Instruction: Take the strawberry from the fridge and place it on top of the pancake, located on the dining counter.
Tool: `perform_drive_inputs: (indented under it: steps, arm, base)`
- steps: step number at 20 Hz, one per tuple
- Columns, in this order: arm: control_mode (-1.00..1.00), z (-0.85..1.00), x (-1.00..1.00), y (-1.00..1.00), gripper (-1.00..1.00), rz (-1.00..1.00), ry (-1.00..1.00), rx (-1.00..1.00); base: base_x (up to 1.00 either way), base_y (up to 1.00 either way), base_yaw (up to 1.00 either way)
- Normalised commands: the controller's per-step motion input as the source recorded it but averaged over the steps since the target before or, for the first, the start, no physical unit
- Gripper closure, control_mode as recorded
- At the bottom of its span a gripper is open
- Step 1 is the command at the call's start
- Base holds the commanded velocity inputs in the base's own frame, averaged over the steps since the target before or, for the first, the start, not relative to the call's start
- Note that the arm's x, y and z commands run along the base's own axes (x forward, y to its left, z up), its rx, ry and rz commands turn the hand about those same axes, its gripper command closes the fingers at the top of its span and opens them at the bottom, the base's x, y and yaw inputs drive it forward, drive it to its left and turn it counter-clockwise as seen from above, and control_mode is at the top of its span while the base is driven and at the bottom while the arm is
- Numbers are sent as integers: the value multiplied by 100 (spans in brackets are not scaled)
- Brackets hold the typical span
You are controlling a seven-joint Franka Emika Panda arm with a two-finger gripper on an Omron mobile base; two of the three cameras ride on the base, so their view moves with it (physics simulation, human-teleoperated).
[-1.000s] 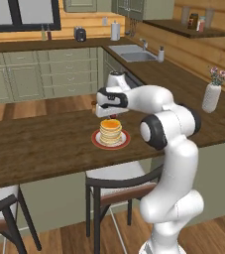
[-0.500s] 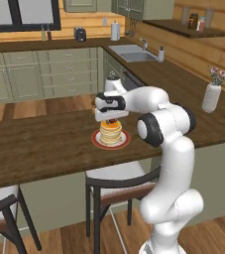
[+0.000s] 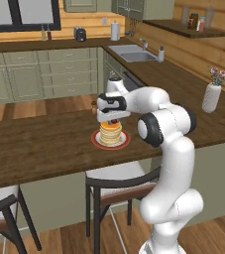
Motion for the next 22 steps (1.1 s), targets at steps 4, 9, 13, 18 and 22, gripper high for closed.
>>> perform_drive_inputs:
  steps: [4, 9, 13, 18, 22]
  arm:
    - [-100, -12, 0, 0, 100, 0, -2, 0]
    - [-100, -10, 0, 3, -100, 0, -3, 0]
    - [-100, 0, 0, 0, -100, 0, -4, 0]
    - [-100, 0, 0, 0, -100, 0, -4, 0]
    - [-100, 9, 0, 0, -100, 0, -8, 0]
  base:
    - [0, 0, 0]
    - [0, 0, 0]
    - [0, 0, 0]
    - [0, 0, 0]
    - [0, 0, 0]
